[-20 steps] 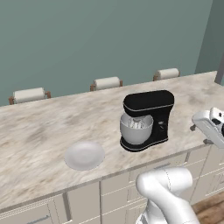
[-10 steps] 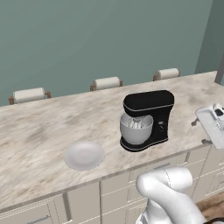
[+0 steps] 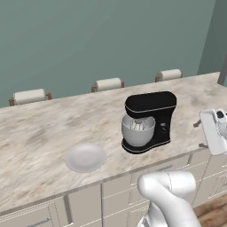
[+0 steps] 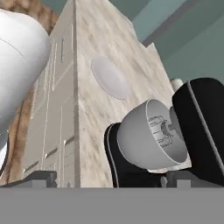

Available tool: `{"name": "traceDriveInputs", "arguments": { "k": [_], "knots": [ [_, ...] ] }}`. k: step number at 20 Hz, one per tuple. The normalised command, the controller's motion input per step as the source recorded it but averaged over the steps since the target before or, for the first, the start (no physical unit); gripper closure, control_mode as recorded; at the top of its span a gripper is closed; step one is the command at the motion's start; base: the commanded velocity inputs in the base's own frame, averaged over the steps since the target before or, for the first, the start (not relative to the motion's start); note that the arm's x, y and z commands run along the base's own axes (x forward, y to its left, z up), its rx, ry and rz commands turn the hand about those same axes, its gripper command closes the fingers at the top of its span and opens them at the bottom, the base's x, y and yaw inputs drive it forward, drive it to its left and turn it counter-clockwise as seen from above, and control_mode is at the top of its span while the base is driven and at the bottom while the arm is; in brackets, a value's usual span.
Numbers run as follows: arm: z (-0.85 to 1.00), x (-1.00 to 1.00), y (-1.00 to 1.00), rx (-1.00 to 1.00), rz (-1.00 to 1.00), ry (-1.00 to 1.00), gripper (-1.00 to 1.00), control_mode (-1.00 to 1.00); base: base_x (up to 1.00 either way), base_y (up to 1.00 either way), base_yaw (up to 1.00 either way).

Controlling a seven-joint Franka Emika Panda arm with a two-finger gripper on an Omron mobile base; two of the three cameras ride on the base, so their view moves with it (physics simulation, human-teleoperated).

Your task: Add butter and sugar cubes to the stand mixer bowl and then turn on the stand mixer to begin making frosting.

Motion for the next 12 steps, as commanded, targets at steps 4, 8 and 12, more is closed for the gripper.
{"name": "traceDriveInputs", "arguments": {
  "k": [4, 8, 12],
  "knots": [
    [0.00, 0.16, 0.00, 0.30, -0.19, 0.28, -1.00, -1.00, 0.00, 0.00, 0.00],
    [0.00, 0.23, 0.00, 0.30, -0.15, 0.30, -1.00, -1.00, 0.00, 0.00, 0.00],
    [0.00, 0.21, 0.00, 0.29, -0.14, 0.27, -1.00, -1.00, 0.00, 0.00, 0.00]
  ]
}}
